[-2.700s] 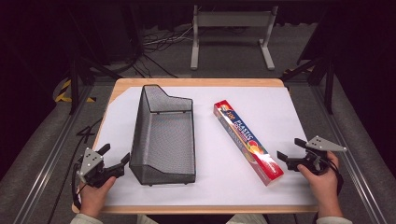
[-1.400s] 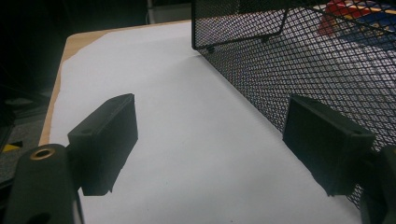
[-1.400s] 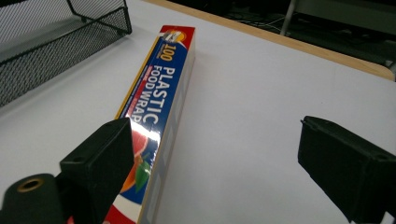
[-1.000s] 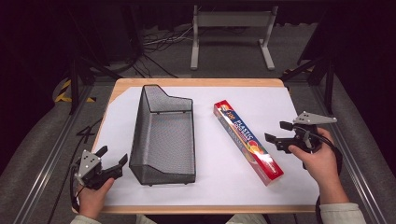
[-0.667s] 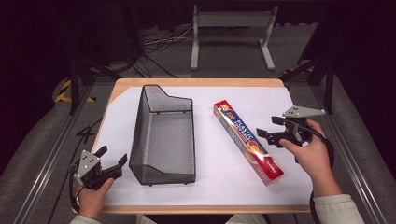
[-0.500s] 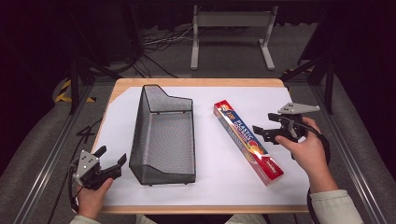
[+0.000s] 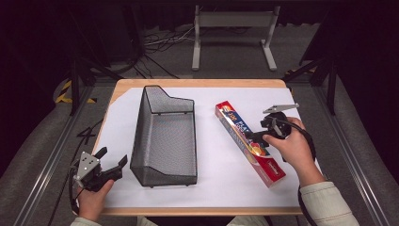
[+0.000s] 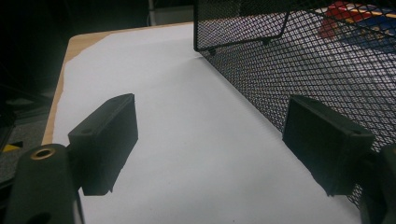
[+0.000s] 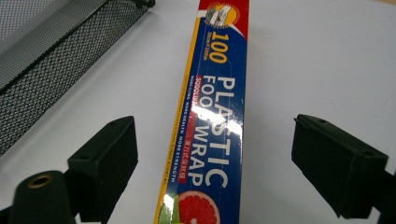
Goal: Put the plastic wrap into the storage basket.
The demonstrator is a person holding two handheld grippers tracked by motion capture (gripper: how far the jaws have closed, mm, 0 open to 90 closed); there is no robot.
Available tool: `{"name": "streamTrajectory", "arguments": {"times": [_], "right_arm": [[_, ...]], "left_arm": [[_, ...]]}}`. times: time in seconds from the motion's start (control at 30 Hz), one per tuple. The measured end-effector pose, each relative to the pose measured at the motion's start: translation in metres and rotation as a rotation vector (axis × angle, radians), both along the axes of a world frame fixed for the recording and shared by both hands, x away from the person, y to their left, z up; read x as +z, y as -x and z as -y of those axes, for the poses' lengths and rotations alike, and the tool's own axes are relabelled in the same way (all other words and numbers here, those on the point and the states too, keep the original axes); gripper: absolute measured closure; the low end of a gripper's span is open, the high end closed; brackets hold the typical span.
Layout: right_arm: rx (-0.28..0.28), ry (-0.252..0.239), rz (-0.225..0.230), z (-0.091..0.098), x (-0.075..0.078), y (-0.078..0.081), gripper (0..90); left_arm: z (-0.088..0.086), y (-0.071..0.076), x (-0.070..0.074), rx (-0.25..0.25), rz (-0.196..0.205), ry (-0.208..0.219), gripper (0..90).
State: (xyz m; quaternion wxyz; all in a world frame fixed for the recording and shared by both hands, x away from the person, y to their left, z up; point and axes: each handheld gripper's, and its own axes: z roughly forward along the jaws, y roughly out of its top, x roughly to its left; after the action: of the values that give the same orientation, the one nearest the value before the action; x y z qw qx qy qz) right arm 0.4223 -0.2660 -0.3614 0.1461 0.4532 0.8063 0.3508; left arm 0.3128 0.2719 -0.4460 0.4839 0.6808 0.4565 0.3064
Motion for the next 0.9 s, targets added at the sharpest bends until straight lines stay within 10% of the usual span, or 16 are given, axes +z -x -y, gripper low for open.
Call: {"name": "streamTrajectory", "arguments": {"times": [0.9], "right_arm": [[-0.101,0.165,-0.259,-0.038,-0.041,-0.031,17.0]], "left_arm": [[0.001,-0.001,-0.001,-0.008,0.001,-0.010,18.8]]}}
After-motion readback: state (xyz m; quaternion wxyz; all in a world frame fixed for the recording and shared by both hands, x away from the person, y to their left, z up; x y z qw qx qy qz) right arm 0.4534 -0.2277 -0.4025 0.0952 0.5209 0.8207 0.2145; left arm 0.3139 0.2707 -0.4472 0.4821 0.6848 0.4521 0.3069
